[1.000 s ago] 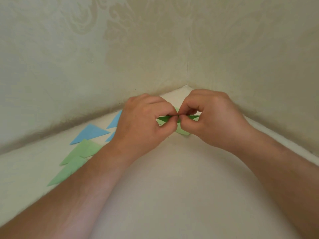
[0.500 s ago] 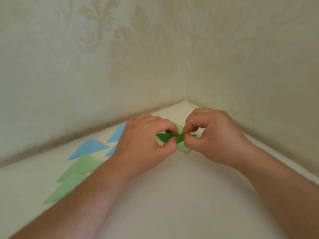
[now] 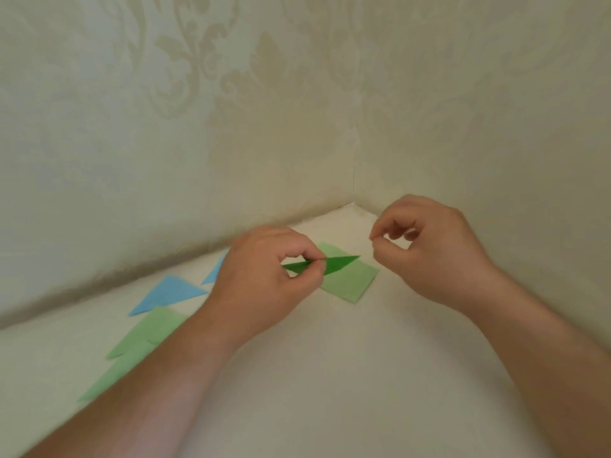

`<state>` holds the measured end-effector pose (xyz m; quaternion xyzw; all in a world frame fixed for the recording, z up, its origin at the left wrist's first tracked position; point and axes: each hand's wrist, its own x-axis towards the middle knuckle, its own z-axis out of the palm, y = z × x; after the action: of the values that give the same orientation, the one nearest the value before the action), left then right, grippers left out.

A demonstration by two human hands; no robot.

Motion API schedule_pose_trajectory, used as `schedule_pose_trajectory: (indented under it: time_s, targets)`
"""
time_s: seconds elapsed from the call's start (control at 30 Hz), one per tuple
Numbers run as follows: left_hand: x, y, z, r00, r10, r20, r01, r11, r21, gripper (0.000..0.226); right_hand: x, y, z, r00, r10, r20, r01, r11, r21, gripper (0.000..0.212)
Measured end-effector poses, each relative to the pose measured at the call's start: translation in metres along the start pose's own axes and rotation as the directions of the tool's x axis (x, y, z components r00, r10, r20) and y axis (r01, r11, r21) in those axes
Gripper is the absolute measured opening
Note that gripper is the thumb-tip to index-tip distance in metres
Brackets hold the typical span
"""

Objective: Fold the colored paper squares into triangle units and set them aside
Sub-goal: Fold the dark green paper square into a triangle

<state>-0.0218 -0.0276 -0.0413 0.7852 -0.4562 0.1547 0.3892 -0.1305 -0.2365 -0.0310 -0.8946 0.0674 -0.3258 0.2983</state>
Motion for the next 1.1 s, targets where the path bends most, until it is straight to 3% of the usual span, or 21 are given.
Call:
schedule_pose_trajectory:
  time_s: [0.13, 0.27, 0.43, 0.53, 0.73, 0.9, 1.1]
  targets:
    - [-0.005, 0.007, 0.008, 0.997, -0.003, 0.075, 0.003, 1.000, -0.003, 0.010, -0.011, -0.024, 0.017, 0.973, -0.152, 0.171, 0.153, 0.988, 0.011, 0.020]
    - [-0.007, 0.009, 0.010, 0.994, -0.083, 0.066, 0.084, 0.996, -0.013, 0.018, -0.012, -0.021, 0.019, 0.980, -0.136, 0.144, 0.139, 0.990, -0.009, 0.020]
    - [-0.002, 0.009, 0.006, 0.994, -0.111, 0.015, 0.109, 0.986, 0.126, 0.020, -0.010, -0.024, 0.020, 0.972, -0.182, 0.149, 0.203, 0.968, -0.146, 0.014]
    - [0.001, 0.006, -0.002, 0.994, -0.099, -0.054, 0.107, 0.979, 0.173, 0.014, -0.008, -0.020, 0.010, 0.986, -0.129, 0.107, 0.142, 0.982, -0.125, 0.012]
    - [0.003, 0.008, -0.009, 0.989, -0.137, -0.057, 0.147, 0.960, 0.237, 0.015, -0.009, -0.022, 0.005, 0.991, -0.022, 0.129, 0.035, 0.994, -0.101, 0.017]
    - [0.004, 0.008, -0.014, 0.965, -0.252, -0.069, 0.261, 0.951, 0.167, 0.009, -0.008, -0.023, 0.000, 0.981, 0.174, 0.083, -0.176, 0.984, 0.018, 0.016]
    - [0.003, 0.008, -0.015, 0.952, -0.305, -0.023, 0.305, 0.941, 0.148, 0.009, -0.004, -0.020, -0.008, 0.952, 0.265, 0.154, -0.263, 0.964, -0.032, 0.013]
